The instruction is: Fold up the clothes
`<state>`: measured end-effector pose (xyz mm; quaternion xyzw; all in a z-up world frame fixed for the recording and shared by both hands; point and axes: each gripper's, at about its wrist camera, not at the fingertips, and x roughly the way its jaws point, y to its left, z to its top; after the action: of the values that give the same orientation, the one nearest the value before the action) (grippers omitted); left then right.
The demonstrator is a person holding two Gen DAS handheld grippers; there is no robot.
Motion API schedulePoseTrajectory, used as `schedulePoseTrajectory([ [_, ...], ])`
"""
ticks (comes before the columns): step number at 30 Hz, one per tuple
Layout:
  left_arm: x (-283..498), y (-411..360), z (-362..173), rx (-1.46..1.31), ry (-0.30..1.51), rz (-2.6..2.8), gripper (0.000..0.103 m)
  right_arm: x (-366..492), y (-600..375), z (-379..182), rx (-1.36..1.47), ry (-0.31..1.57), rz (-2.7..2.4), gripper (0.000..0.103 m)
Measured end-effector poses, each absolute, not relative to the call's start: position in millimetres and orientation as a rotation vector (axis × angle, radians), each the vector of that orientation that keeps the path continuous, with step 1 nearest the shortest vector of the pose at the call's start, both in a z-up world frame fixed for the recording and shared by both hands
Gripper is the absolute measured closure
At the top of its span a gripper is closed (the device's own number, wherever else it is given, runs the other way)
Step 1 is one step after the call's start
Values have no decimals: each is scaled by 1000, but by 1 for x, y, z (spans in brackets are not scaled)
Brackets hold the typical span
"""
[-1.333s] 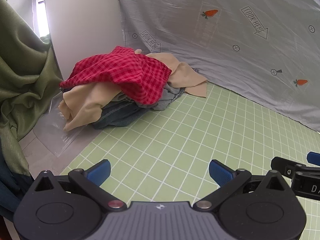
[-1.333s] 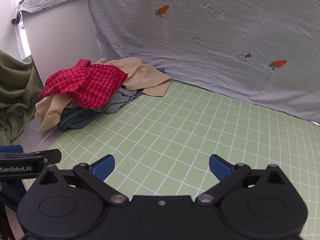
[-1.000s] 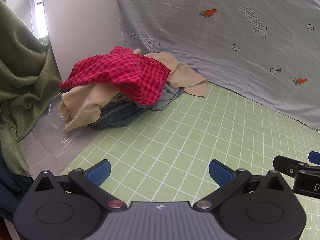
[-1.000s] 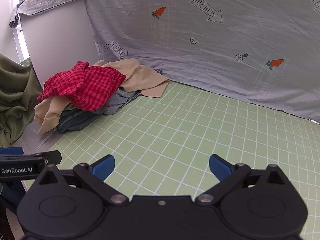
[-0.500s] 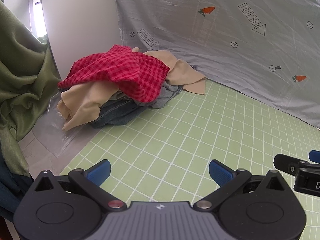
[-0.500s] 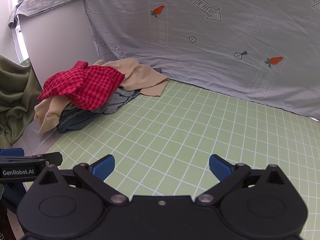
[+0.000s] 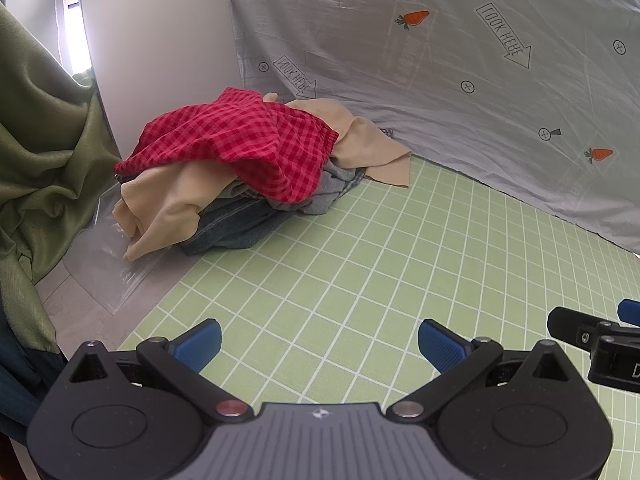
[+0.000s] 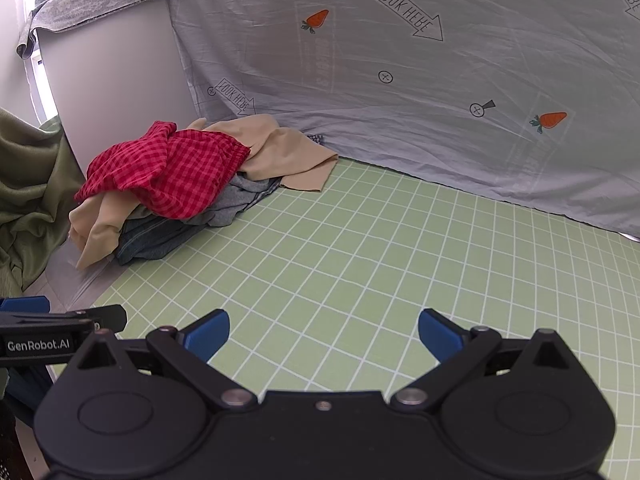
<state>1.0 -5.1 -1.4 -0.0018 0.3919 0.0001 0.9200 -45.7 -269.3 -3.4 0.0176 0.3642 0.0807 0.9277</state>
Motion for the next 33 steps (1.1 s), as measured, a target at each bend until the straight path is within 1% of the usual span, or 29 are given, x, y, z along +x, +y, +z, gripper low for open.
schedulePoseTrajectory([
  [22, 12, -2, -9, 0, 840, 4, 0, -42, -260, -13, 46, 777, 188, 1],
  [27, 28, 2, -10, -1, 858, 5, 0, -27, -249, -16, 28, 788, 213, 1],
  [31, 57, 12, -3, -9, 844, 30, 0, -5, -239, -15, 15, 782, 232, 2],
  [33, 75, 20, 2, -13, 826, 55, 0, 14, -230, -13, 23, 771, 245, 5],
])
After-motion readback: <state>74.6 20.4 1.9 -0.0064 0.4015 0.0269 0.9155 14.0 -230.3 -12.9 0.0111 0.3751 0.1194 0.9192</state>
